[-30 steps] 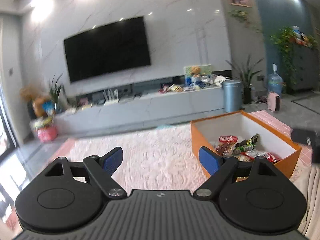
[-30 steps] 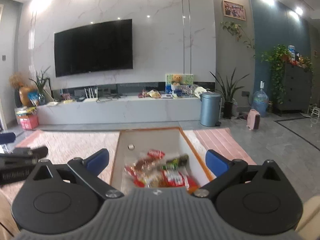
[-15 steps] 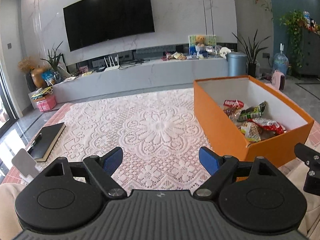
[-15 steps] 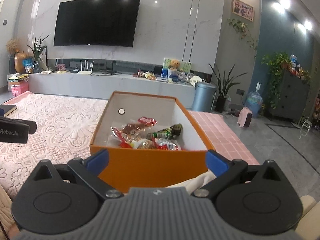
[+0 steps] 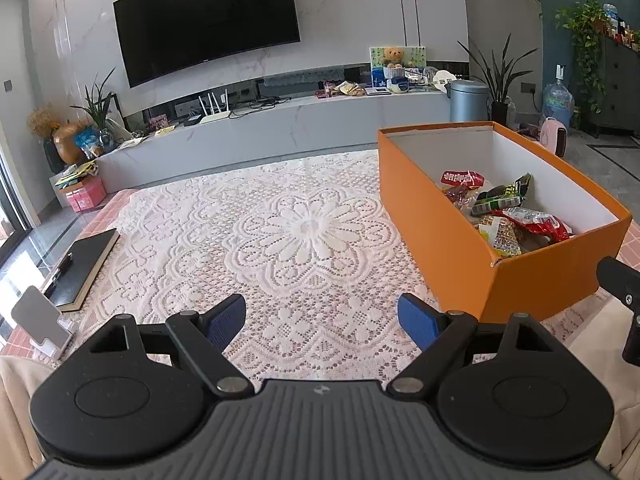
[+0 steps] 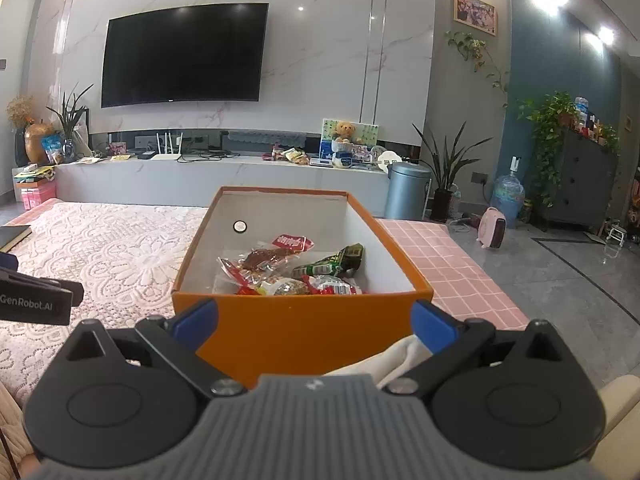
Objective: Organize snacks
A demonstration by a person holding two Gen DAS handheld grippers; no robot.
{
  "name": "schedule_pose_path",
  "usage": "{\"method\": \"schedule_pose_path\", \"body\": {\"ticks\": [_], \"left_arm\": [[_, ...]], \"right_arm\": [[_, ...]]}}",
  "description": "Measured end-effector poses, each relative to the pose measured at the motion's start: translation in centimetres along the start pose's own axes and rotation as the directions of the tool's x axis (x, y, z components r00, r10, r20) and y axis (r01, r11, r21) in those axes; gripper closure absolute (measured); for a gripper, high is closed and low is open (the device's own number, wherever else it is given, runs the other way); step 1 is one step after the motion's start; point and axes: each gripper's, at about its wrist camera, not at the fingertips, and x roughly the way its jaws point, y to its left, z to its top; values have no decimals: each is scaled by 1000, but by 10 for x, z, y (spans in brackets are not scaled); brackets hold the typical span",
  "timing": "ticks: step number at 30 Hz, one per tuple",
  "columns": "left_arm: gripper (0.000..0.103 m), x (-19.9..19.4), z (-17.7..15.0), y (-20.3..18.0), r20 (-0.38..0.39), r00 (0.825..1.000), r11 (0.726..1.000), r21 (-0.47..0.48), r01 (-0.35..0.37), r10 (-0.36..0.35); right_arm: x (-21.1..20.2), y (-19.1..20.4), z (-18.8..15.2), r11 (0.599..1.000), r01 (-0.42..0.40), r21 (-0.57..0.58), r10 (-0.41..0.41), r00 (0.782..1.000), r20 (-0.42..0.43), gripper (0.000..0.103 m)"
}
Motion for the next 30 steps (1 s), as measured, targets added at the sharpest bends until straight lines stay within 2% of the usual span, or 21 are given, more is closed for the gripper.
{"method": "schedule_pose_path", "body": {"ticks": [30], "left_arm": [[3, -4, 3, 1, -4, 1000, 1000, -5, 2, -2]], "right_arm": [[0, 0, -5, 1000, -2, 12, 1, 1000, 20, 3]]}}
